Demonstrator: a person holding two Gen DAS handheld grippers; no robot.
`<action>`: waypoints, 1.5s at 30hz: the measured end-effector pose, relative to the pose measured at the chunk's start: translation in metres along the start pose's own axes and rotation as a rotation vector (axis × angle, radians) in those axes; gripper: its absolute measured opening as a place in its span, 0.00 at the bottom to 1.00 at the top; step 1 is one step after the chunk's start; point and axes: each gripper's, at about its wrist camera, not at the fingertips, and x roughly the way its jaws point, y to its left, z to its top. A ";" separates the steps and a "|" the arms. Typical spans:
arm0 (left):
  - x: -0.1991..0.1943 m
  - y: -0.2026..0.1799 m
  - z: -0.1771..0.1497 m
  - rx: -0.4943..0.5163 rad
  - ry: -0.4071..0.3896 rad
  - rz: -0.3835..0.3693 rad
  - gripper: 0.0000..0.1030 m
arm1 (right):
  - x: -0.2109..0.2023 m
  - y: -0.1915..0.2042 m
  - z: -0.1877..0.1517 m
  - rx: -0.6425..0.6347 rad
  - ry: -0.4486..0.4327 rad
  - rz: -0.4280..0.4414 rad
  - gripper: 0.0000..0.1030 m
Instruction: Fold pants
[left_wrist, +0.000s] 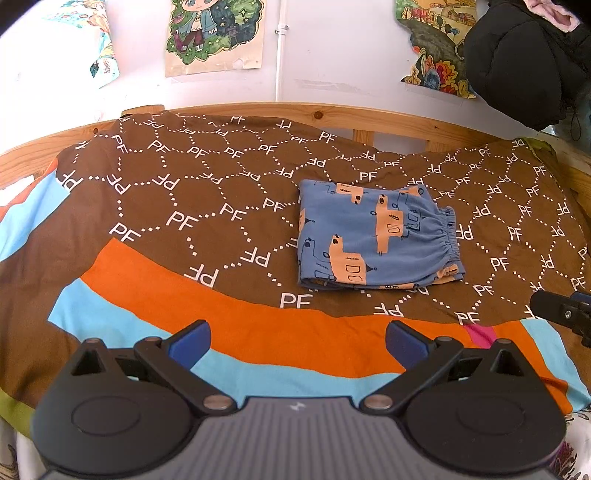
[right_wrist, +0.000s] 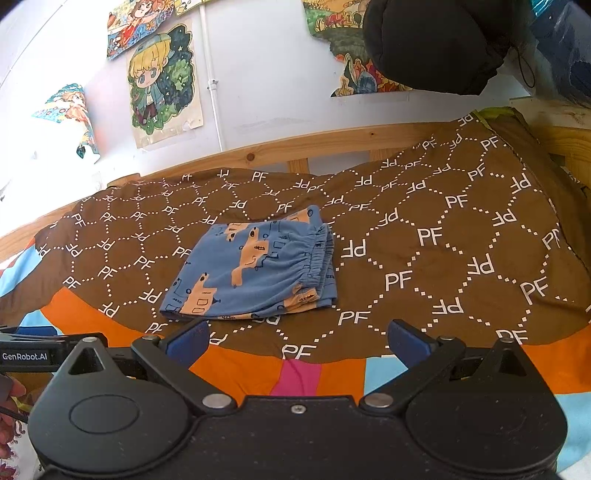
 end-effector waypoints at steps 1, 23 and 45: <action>0.000 0.000 0.000 0.000 0.000 0.000 1.00 | 0.000 0.000 0.000 0.000 0.000 0.000 0.99; 0.000 0.000 -0.002 -0.001 0.005 0.000 1.00 | 0.001 0.000 -0.002 0.002 0.004 -0.001 0.99; 0.000 0.001 -0.003 -0.001 0.008 -0.002 1.00 | 0.001 0.000 -0.004 0.002 0.008 -0.003 0.99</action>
